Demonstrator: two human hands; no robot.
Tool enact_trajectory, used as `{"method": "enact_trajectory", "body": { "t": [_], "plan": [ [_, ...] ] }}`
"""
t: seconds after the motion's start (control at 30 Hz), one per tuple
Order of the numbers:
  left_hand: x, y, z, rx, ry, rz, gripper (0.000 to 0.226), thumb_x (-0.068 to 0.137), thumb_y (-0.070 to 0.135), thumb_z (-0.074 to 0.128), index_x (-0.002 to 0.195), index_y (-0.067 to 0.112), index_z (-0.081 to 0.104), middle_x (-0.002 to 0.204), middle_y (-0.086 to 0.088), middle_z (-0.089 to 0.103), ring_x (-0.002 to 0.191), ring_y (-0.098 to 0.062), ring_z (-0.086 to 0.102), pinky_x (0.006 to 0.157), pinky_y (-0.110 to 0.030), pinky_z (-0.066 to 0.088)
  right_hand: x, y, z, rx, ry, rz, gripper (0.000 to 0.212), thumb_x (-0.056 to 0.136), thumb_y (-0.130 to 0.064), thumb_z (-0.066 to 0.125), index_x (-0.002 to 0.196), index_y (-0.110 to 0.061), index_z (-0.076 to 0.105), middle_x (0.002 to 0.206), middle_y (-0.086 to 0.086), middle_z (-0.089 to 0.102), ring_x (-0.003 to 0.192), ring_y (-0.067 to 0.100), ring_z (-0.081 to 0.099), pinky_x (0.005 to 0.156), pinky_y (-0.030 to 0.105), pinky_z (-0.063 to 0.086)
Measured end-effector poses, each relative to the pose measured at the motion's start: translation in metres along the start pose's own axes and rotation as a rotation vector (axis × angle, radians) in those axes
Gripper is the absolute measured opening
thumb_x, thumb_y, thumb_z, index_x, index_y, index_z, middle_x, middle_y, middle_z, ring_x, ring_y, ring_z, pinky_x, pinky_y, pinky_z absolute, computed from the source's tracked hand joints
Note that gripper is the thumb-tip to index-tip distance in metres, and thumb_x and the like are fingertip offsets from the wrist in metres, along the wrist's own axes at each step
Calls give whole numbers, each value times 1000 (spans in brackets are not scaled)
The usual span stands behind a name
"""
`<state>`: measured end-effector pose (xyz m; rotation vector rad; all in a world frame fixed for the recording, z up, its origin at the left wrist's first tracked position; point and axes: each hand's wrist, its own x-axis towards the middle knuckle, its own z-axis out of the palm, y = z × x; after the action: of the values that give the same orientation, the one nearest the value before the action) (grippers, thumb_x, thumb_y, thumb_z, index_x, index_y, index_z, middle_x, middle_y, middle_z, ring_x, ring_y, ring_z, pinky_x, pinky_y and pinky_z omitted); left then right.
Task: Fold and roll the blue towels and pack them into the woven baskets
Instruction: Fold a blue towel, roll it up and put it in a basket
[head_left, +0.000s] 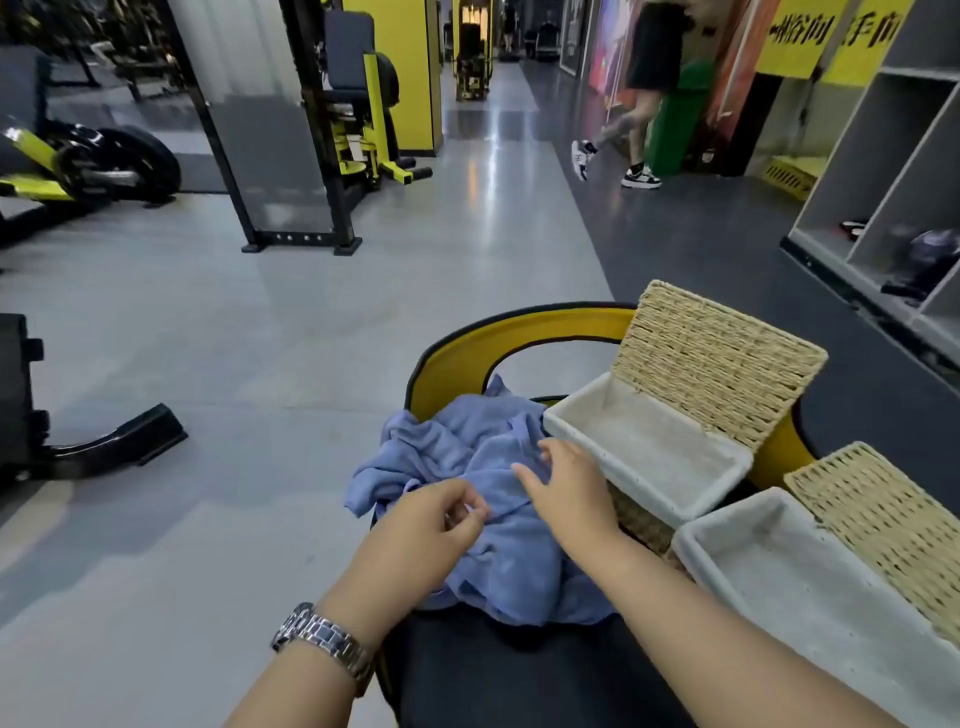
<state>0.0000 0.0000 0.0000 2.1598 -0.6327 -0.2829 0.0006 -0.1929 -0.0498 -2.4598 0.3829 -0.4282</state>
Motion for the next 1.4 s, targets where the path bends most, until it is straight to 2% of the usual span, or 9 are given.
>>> {"method": "enact_trajectory", "body": {
  "t": [0.17,0.27,0.37,0.47,0.6,0.77,0.9,1.03,1.4],
  "plan": [
    [1,-6,-8,42,12,-34,13,89,35,55,76,33,58,61,22,58,50,0,50,56,-24,41,10,-16,5,-30,1,44,37,90,-22,58,62,-19,35,61,-4,41,63,16,47,55,24,30],
    [2,-2,-7,83,31,-9,18,90,31,55,106,38,56,87,24,61,64,3,58,63,-27,51,-23,-26,-23,66,0,-8,31,95,-17,52,67,-14,39,58,-2,39,53,10,38,50,23,28],
    [0,9,4,153,80,167,47,92,27,55,132,44,38,126,23,49,103,6,54,88,-22,49,-64,-26,-56,103,-27,-99,10,95,-13,51,92,-10,60,83,-1,60,76,8,52,67,22,38],
    [-7,36,19,124,23,411,52,93,20,56,137,40,38,141,19,40,129,7,34,104,-12,29,-100,-28,-91,162,-39,-125,20,94,-7,48,106,-12,62,99,-2,63,92,6,56,78,17,40],
    [-21,64,46,99,-51,538,25,88,21,62,112,27,63,126,14,55,115,0,47,98,-17,36,-130,-30,-127,238,-36,-138,20,88,-15,44,96,-14,63,94,0,64,88,5,58,78,17,43],
    [-36,79,61,160,-25,467,6,92,18,50,92,16,56,85,4,58,79,-13,53,70,-33,44,-147,-25,-153,118,54,-97,9,86,-8,58,85,-17,56,85,-4,57,73,3,50,61,15,38],
    [-45,97,55,198,20,479,19,95,18,43,102,21,60,93,3,58,85,-12,55,73,-28,43,-151,-25,-172,0,92,-52,14,87,-9,53,92,-22,58,98,-4,55,79,13,54,68,31,47],
    [-50,111,43,358,110,456,30,90,11,40,111,21,59,106,2,56,91,-18,56,66,-29,40,-158,-20,-196,-70,181,3,27,89,-2,46,105,-18,62,99,-9,56,86,10,49,70,24,41],
    [-71,130,-11,609,310,210,23,79,-6,54,69,13,45,69,-8,50,65,-23,45,58,-31,30,-177,-13,-270,-229,367,-130,15,88,-4,53,88,-13,65,83,4,65,76,26,59,61,38,47]
  ]
}}
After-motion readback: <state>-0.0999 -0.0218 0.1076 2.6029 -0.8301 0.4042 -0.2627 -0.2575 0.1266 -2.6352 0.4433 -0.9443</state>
